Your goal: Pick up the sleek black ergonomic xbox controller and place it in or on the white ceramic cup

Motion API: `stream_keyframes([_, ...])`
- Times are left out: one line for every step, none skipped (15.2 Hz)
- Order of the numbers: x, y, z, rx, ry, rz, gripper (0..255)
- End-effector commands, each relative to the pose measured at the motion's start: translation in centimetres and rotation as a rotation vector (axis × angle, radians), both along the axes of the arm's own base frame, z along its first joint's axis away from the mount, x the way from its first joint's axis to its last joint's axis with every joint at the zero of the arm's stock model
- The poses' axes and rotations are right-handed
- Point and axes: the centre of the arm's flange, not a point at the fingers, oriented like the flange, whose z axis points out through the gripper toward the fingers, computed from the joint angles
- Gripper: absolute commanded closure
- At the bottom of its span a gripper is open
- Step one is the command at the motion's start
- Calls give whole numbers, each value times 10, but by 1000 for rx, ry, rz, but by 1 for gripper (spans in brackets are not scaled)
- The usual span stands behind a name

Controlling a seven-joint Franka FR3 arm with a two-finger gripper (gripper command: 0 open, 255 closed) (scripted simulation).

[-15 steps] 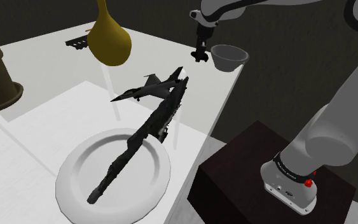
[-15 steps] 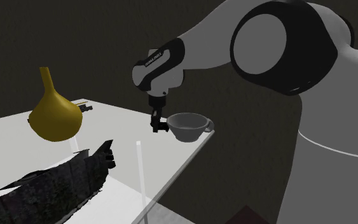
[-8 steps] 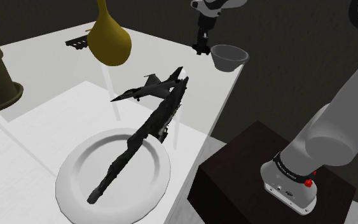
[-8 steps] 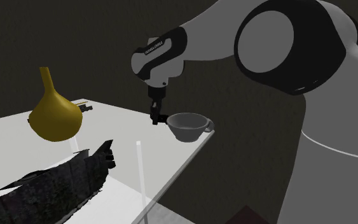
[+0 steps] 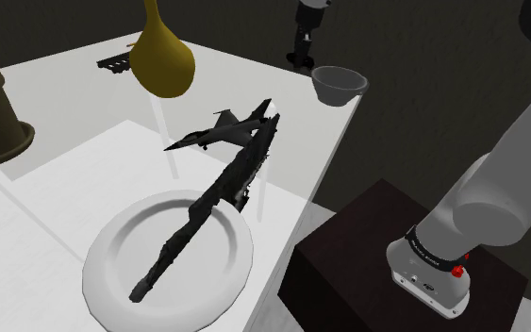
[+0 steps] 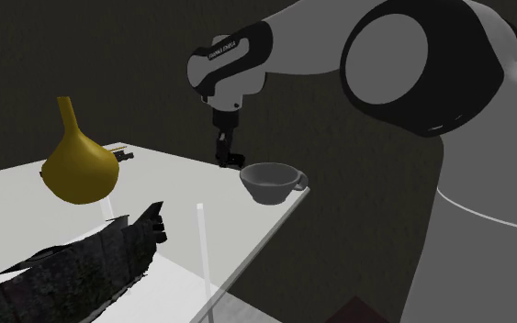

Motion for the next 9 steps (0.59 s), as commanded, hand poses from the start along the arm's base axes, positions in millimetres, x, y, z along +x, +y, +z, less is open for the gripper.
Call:
stream_keyframes([0,0,11,0,0,0,255])
stream_keyframes([0,0,16,0,0,0,255])
stream_keyframes([0,0,21,0,0,0,255])
stream_keyframes([0,0,26,0,0,0,255])
stream_keyframes([0,0,32,0,0,0,255])
stream_keyframes([0,0,37,0,0,0,255])
stream_keyframes([0,0,42,0,0,0,255])
stream_keyframes([0,0,48,0,0,0,255])
stream_keyframes([0,0,53,0,0,0,255])
